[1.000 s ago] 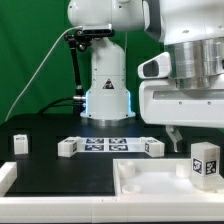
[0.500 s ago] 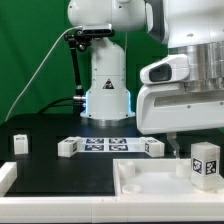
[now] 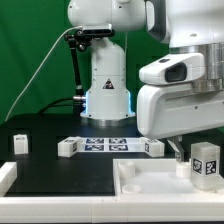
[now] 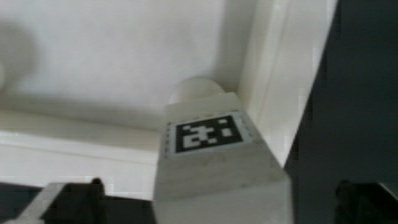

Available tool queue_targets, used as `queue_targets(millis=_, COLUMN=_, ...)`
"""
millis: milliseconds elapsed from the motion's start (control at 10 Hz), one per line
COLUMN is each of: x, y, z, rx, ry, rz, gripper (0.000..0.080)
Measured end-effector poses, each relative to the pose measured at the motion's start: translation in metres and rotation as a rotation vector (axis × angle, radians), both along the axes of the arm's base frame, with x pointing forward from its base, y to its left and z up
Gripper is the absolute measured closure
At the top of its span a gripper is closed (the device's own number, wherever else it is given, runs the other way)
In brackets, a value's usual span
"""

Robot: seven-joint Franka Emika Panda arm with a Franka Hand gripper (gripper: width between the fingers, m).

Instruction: Assemble one leg

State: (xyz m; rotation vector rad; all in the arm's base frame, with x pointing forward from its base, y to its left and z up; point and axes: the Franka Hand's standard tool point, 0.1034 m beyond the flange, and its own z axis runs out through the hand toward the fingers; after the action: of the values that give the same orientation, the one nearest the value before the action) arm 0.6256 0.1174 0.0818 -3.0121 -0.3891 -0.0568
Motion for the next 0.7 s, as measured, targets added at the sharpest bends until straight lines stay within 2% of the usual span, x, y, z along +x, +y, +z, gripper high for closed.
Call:
queue_targets(millis=100, x=0.0000, y=-0.0001, z=0.0000, rx=0.000, ry=0.000, rz=0.001, gripper=0.0422)
queue_targets(millis=200, x=0.0001, y=-0.0003, z=0.0000, rx=0.000, ry=0.000, rz=0.001, gripper=0.0422)
queue_targets(millis=300, x=0.0002, y=-0.0012, z=0.0000, rx=-0.001, ry=0.001, rz=-0.009, gripper=0.0509)
queue_targets(millis=600, x=0.0001, y=-0.0013, z=0.0003, rx=0.003, ry=0.009, rz=-0.092, gripper=0.0509)
queue_targets(millis=700, x=-0.0019, y=-0.0027, z=0.0011, rx=0.008, ry=0.027, rz=-0.279, gripper=0.0509)
